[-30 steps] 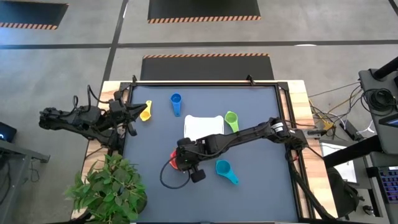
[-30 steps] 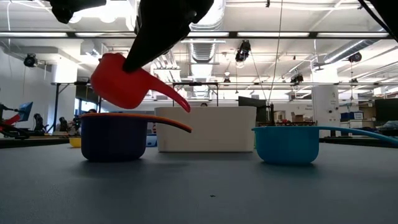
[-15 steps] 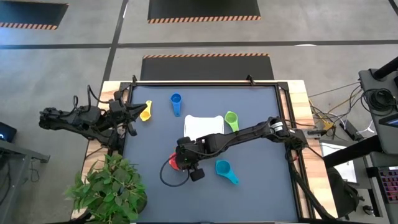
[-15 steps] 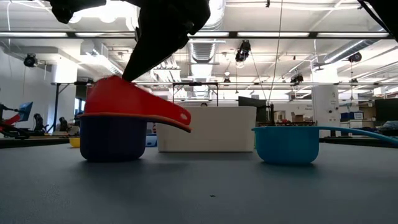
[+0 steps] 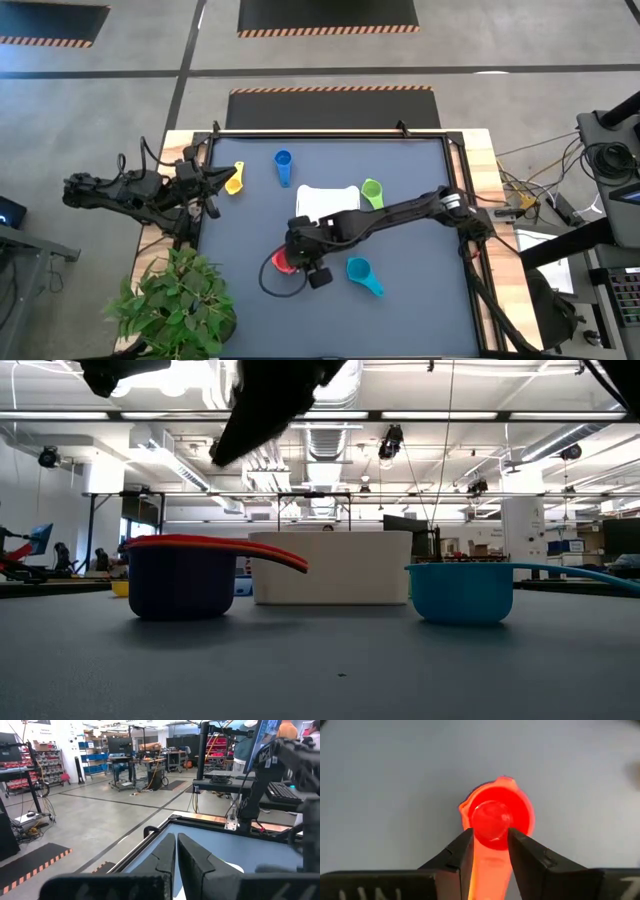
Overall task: Nest measuring cups in basket
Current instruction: Stack the light blue measuring cup on the red measuring cup
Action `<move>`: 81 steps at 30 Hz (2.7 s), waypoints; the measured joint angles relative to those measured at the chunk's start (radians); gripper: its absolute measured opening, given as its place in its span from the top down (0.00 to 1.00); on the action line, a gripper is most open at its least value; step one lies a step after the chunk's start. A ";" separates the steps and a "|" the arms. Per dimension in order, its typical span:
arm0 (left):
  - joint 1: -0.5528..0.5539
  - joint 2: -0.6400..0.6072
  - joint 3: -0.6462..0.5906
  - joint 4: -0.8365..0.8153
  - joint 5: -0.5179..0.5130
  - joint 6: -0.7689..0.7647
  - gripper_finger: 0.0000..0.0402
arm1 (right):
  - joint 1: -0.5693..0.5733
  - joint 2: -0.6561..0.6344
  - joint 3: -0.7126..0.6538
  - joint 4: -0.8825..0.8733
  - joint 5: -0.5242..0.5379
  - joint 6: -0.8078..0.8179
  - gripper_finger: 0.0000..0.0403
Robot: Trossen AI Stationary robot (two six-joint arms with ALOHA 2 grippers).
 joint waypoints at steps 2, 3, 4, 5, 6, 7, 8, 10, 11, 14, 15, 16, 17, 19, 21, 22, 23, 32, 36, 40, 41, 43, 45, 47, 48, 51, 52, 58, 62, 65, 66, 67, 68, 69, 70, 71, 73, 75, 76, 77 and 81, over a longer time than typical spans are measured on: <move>0.000 0.000 0.000 0.000 0.000 0.000 1.00 | 0.001 -0.035 -0.018 -0.004 0.033 0.000 0.76; 0.000 0.000 0.000 0.001 0.000 0.000 1.00 | 0.003 -0.051 -0.030 -0.009 0.049 0.000 0.78; 0.000 0.000 0.000 0.001 0.000 0.000 1.00 | 0.004 -0.067 -0.045 -0.010 0.063 0.000 0.79; 0.000 0.000 0.000 0.001 0.000 0.000 1.00 | 0.006 -0.089 -0.067 -0.007 0.072 0.005 0.81; 0.000 0.001 0.000 0.004 0.000 0.000 1.00 | 0.007 -0.111 -0.095 -0.006 0.085 0.009 0.82; 0.000 0.002 0.000 0.008 0.000 0.000 1.00 | 0.009 -0.134 -0.123 0.001 0.098 0.017 0.84; 0.000 0.002 0.000 0.011 0.000 0.000 1.00 | 0.011 -0.162 -0.156 0.018 0.112 0.027 0.85; 0.000 0.005 0.000 0.020 0.000 0.000 1.00 | 0.018 -0.217 -0.232 0.057 0.142 0.044 0.87; 0.000 0.005 0.000 0.026 0.000 0.000 1.00 | 0.020 -0.248 -0.271 0.080 0.152 0.057 0.88; 0.000 0.009 0.000 0.034 0.000 0.000 1.00 | 0.021 -0.329 -0.397 0.161 0.157 0.105 0.90; 0.000 0.010 0.000 0.033 0.000 0.000 1.00 | 0.021 -0.357 -0.440 0.186 0.157 0.129 0.91; 0.000 0.011 0.000 0.031 0.000 0.000 1.00 | 0.021 -0.385 -0.483 0.212 0.157 0.152 0.91; 0.000 0.012 0.000 0.034 0.000 -0.002 1.00 | 0.021 -0.417 -0.525 0.236 0.158 0.174 0.92; 0.000 0.014 0.000 0.033 0.000 -0.007 1.00 | 0.021 -0.481 -0.610 0.286 0.160 0.222 0.92; 0.000 0.015 0.000 0.032 0.000 -0.008 1.00 | 0.022 -0.537 -0.693 0.327 0.176 0.273 0.92; 0.000 0.016 0.000 0.033 0.000 -0.008 1.00 | 0.023 -0.569 -0.735 0.343 0.179 0.299 0.92; 0.000 0.015 0.000 0.033 0.000 -0.008 1.00 | 0.025 -0.594 -0.775 0.357 0.187 0.329 0.92; 0.000 0.016 0.000 0.033 0.000 -0.010 1.00 | 0.094 -0.765 -1.064 0.407 0.267 0.627 0.92; 0.000 0.015 0.000 0.033 0.000 -0.010 1.00 | 0.151 -0.786 -1.121 0.415 0.308 0.731 0.92; 0.000 0.015 0.000 0.034 0.000 -0.010 1.00 | 0.207 -0.773 -1.136 0.422 0.321 0.811 0.92; 0.000 0.016 0.000 0.033 0.000 -0.010 1.00 | 0.222 -0.772 -1.136 0.425 0.332 0.824 0.92; 0.000 0.015 0.000 0.034 0.000 -0.010 1.00 | 0.255 -0.764 -1.136 0.428 0.373 0.851 0.92; 0.000 0.015 0.000 0.033 0.000 -0.010 1.00 | 0.290 -0.751 -1.136 0.435 0.431 0.877 0.92; 0.000 0.016 0.000 0.033 0.000 -0.010 1.00 | 0.325 -0.739 -1.137 0.433 0.488 0.898 0.92; 0.000 0.016 0.000 0.033 0.000 -0.010 1.00 | 0.341 -0.733 -1.137 0.436 0.513 0.911 0.92; 0.000 0.015 0.000 0.034 0.000 -0.010 1.00 | 0.385 -0.707 -1.137 0.446 0.573 0.953 0.92; 0.000 0.015 0.000 0.033 0.000 -0.010 1.00 | 0.398 -0.696 -1.137 0.453 0.593 0.972 0.92; 0.000 0.015 0.000 0.034 0.000 -0.010 1.00 | 0.419 -0.642 -1.137 0.454 0.606 1.155 0.87; 0.000 0.015 0.000 0.034 0.000 -0.010 1.00 | 0.422 -0.629 -1.137 0.458 0.547 1.210 0.76; 0.000 0.015 0.000 0.034 0.000 -0.010 1.00 | 0.425 -0.626 -1.137 0.453 0.522 1.223 0.66; 0.000 0.015 0.000 0.034 0.000 -0.010 1.00 | 0.425 -0.624 -1.137 0.454 0.510 1.224 0.62; 0.000 0.015 0.000 0.034 0.000 -0.010 1.00 | 0.426 -0.624 -1.137 0.453 0.499 1.225 0.59; 0.000 0.015 0.000 0.035 0.000 -0.010 1.00 | 0.426 -0.623 -1.137 0.452 0.487 1.224 0.56; 0.000 0.015 0.000 0.038 -0.001 -0.010 1.00 | 0.426 -0.621 -1.137 0.453 0.484 1.225 0.53; 0.000 0.015 0.000 0.041 0.000 -0.010 1.00 | 0.427 -0.618 -1.137 0.454 0.480 1.225 0.51; 0.000 0.015 0.000 0.040 0.000 -0.010 1.00 | 0.430 -0.616 -1.137 0.456 0.478 1.225 0.48; 0.000 0.015 0.000 0.040 0.000 -0.010 1.00 | 0.439 -0.615 -1.137 0.453 0.478 1.224 0.45; 0.000 0.015 0.000 0.040 0.000 -0.010 1.00 | 0.446 -0.615 -1.137 0.456 0.479 1.231 0.42; 0.000 0.015 0.000 0.039 0.000 -0.010 1.00 | 0.450 -0.615 -1.137 0.456 0.478 1.235 0.41; 0.000 0.015 0.000 0.039 -0.001 -0.010 1.00 | 0.454 -0.615 -1.137 0.454 0.478 1.242 0.41; 0.000 0.015 0.000 0.039 0.000 -0.010 1.00 | 0.475 -0.599 -1.132 0.453 0.479 1.280 0.40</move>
